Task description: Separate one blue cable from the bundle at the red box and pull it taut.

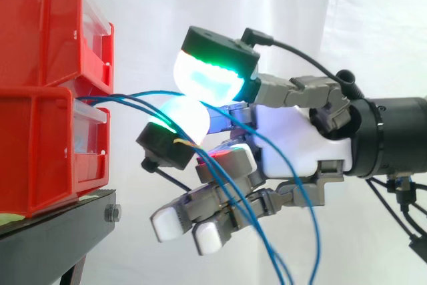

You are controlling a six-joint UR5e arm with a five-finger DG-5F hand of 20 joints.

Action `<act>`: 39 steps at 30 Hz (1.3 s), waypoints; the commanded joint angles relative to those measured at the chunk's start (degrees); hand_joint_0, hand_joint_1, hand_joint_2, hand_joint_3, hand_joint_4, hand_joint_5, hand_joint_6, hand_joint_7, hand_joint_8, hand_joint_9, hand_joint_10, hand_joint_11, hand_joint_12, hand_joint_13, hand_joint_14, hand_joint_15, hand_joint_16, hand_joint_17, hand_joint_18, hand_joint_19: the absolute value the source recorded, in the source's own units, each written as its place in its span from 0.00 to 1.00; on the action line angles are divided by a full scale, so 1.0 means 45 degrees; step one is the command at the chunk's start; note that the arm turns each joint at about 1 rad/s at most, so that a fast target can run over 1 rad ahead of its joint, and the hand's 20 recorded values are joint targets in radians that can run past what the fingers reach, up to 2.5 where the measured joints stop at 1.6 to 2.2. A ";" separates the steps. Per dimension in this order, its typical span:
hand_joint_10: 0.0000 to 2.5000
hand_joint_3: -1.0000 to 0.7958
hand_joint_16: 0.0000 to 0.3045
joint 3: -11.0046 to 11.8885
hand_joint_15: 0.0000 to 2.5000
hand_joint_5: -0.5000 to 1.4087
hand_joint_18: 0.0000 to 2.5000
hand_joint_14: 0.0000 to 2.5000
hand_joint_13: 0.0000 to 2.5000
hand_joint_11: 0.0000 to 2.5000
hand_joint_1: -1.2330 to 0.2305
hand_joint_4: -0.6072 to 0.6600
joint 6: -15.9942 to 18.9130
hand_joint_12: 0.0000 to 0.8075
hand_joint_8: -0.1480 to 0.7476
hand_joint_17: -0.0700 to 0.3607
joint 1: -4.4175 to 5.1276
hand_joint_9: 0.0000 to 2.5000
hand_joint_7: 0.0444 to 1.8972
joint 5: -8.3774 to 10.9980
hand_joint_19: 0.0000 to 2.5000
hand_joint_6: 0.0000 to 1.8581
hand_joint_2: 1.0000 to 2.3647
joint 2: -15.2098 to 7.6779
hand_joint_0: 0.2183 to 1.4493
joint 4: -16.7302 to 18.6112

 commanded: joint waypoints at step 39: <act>0.01 0.29 0.14 -0.2645 0.56 0.15 0.35 0.01 0.48 0.61 0.32 0.38 0.1246 0.40 0.42 0.39 0.0131 0.53 0.52 0.1438 0.39 0.49 0.00 0.1251 0.41 0.1427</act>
